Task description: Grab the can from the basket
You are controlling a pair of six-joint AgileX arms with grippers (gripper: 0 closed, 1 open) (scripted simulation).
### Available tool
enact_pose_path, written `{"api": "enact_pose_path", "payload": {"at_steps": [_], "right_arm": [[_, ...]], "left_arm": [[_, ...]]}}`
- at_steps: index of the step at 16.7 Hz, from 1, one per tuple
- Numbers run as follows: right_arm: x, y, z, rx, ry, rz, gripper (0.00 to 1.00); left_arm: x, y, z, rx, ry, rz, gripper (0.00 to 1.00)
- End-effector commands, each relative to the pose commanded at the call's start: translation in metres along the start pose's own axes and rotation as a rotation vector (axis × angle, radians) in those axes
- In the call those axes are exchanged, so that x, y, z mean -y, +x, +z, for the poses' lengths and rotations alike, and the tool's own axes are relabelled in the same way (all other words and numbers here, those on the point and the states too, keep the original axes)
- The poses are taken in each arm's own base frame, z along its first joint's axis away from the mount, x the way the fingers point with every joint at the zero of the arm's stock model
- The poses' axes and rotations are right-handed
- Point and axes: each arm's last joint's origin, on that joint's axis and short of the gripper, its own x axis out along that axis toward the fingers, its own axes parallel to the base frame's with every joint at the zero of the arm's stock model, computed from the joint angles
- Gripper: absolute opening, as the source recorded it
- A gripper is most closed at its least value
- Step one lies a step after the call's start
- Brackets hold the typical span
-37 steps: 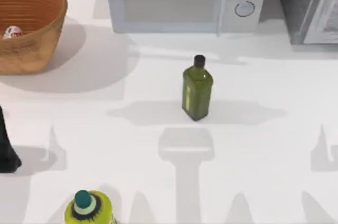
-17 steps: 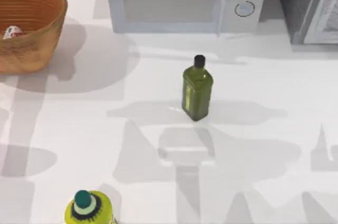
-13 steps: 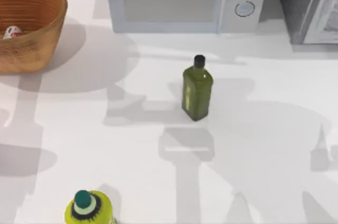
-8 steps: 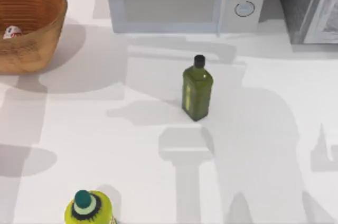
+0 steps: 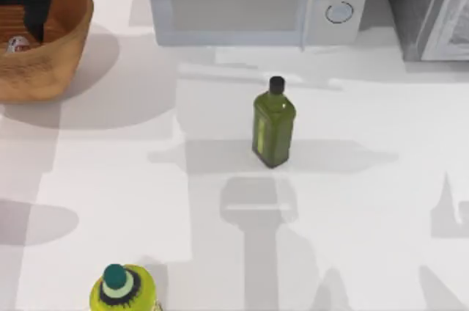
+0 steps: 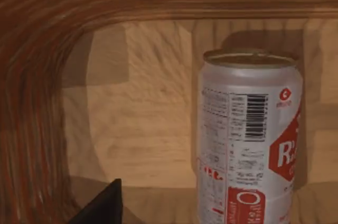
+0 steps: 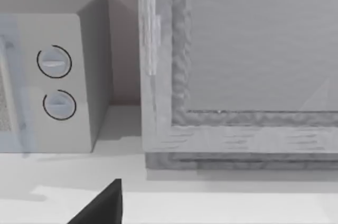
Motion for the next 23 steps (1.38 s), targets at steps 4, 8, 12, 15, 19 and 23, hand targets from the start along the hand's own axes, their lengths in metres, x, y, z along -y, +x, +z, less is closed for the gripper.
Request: {"api": "enact_pose_path", "payload": {"at_steps": [4,8,12,15,19,23], "right_arm": [[0.000,0.000,0.000,0.000,0.000,0.000,1.00],[0.000,0.000,0.000,0.000,0.000,0.000,1.00],[0.000,0.000,0.000,0.000,0.000,0.000,1.00],[0.000,0.000,0.000,0.000,0.000,0.000,1.00],[0.000,0.000,0.000,0.000,0.000,0.000,1.00],[0.000,0.000,0.000,0.000,0.000,0.000,1.00]], "left_arm": [[-0.002,0.008,0.001,-0.021,0.000,-0.001,1.00],[0.001,0.011,0.002,-0.023,0.004,-0.002,1.00],[-0.001,0.030,0.003,-0.020,-0.001,-0.001,1.00],[-0.002,0.053,0.002,-0.022,-0.001,-0.002,1.00],[-0.002,0.068,0.000,-0.021,0.000,-0.001,1.00],[-0.002,0.068,0.000,-0.021,0.000,-0.001,0.92]]}}
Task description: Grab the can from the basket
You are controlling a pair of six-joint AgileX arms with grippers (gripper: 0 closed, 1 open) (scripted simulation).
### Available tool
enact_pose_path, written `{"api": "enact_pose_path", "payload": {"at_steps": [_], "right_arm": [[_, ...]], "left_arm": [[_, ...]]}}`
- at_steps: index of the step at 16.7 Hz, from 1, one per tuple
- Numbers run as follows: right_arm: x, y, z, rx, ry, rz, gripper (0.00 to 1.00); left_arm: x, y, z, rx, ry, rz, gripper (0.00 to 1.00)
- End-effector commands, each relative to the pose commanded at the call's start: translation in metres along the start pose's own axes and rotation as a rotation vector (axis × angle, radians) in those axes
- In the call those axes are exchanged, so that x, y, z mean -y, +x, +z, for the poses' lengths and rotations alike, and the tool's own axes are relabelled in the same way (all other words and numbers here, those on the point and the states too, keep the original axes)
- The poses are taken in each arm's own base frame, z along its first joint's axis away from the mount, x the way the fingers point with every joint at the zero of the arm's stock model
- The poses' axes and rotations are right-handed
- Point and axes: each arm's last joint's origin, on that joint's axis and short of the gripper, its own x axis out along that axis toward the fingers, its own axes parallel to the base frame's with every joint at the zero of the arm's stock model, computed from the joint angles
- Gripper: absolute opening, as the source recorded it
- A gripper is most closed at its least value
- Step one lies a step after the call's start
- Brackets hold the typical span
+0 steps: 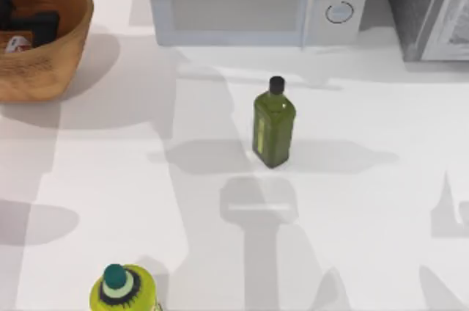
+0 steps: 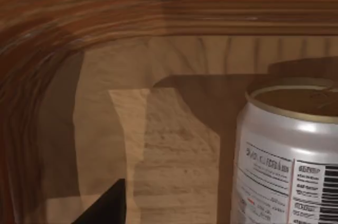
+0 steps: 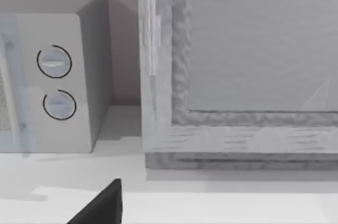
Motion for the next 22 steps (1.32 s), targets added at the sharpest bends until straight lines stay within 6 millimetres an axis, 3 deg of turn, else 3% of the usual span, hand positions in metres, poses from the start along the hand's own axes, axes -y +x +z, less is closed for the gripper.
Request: {"api": "enact_pose_path", "payload": {"at_steps": [12,20,21,22], "right_arm": [[0.000,0.000,0.000,0.000,0.000,0.000,1.00],[0.000,0.000,0.000,0.000,0.000,0.000,1.00],[0.000,0.000,0.000,0.000,0.000,0.000,1.00],[0.000,0.000,0.000,0.000,0.000,0.000,1.00]], "left_arm": [[0.000,0.000,0.000,0.000,0.000,0.000,0.02],[0.000,0.000,0.000,0.000,0.000,0.000,0.00],[0.001,-0.021,-0.005,0.017,-0.010,0.007,0.00],[0.001,-0.021,-0.005,0.017,-0.010,0.007,0.00]]}}
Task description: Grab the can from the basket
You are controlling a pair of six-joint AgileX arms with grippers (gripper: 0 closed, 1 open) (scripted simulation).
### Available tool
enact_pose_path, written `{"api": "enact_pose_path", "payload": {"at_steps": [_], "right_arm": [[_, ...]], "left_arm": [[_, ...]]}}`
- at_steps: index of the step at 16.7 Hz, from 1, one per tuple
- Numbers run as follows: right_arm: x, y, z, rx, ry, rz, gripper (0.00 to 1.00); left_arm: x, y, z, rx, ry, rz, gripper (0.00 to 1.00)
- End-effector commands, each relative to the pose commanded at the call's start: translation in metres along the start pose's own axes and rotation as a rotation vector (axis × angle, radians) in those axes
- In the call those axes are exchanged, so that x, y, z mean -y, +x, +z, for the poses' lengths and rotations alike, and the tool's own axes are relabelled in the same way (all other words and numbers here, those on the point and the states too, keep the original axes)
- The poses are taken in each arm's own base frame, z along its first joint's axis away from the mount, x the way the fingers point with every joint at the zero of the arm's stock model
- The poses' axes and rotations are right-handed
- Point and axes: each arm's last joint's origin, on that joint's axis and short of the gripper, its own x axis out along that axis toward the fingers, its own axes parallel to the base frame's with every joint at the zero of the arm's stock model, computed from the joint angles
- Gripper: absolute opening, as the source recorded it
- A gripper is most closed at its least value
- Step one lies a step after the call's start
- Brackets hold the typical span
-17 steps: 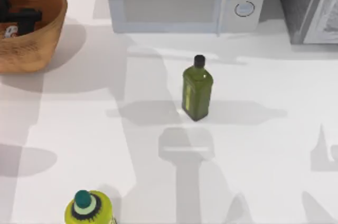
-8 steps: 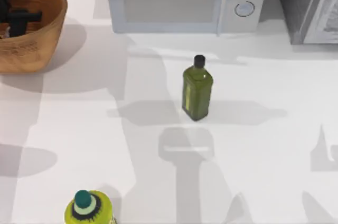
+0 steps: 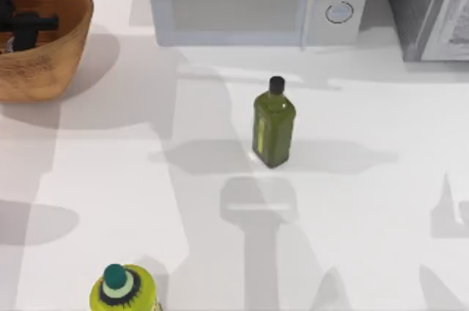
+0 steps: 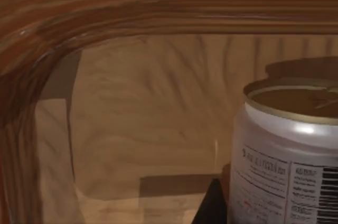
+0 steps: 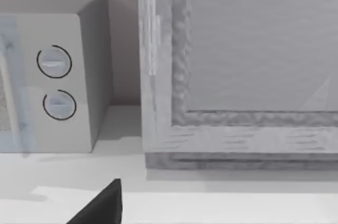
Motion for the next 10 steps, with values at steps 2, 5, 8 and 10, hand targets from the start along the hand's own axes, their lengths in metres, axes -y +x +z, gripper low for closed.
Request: {"api": "enact_pose_path", "payload": {"at_steps": [2,5,8,10], "right_arm": [[0.000,0.000,0.000,0.000,0.000,0.000,1.00],[0.000,0.000,0.000,0.000,0.000,0.000,1.00],[0.000,0.000,0.000,0.000,0.000,0.000,1.00],[0.000,0.000,0.000,0.000,0.000,0.000,1.00]], "left_arm": [[0.001,-0.004,-0.001,0.008,0.003,0.000,0.00],[0.005,-0.022,-0.006,0.049,0.011,0.004,0.00],[0.011,-0.052,-0.018,0.122,0.015,0.012,0.00],[0.015,-0.077,-0.032,0.189,0.017,0.019,0.00]]}}
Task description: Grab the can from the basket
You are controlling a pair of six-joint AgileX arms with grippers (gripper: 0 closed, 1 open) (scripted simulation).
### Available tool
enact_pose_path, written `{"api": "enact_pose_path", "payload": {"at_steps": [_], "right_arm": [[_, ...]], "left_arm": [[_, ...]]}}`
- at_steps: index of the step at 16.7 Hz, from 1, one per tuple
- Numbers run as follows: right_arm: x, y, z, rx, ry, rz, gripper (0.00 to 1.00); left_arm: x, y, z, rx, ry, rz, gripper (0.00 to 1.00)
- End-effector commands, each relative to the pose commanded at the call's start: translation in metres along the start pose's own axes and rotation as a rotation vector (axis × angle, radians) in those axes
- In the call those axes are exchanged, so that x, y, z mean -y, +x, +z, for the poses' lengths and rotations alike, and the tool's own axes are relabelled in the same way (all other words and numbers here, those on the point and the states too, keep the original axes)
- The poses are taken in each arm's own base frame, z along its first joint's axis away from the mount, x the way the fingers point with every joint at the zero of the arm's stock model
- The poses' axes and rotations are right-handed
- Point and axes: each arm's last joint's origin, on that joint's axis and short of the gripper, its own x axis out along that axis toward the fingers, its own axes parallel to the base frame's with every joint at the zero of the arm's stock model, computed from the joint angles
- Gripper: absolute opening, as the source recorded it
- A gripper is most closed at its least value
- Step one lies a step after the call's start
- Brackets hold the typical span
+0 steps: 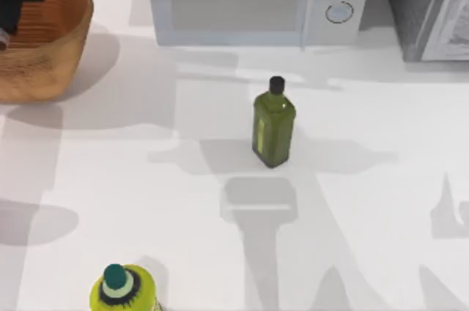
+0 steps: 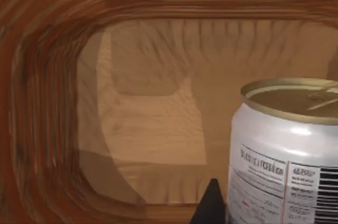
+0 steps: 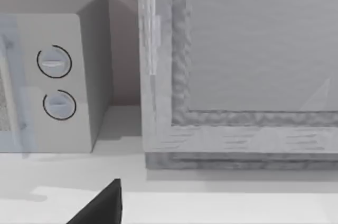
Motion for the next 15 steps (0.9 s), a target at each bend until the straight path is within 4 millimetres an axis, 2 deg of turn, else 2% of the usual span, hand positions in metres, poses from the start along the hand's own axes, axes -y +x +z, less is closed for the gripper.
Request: {"api": "enact_pose_path", "payload": {"at_steps": [4,7,11,15], "right_arm": [[0.000,0.000,0.000,0.000,0.000,0.000,1.00],[0.000,0.000,0.000,0.000,0.000,0.000,1.00],[0.000,0.000,0.000,0.000,0.000,0.000,1.00],[0.000,0.000,0.000,0.000,0.000,0.000,1.00]], "left_arm": [[0.010,-0.058,-0.032,0.139,0.005,0.013,0.00],[0.015,-0.093,-0.060,0.244,-0.001,0.023,0.00],[0.023,-0.125,-0.099,0.381,-0.005,0.033,0.00],[0.033,-0.143,-0.145,0.498,0.009,0.031,0.00]]}}
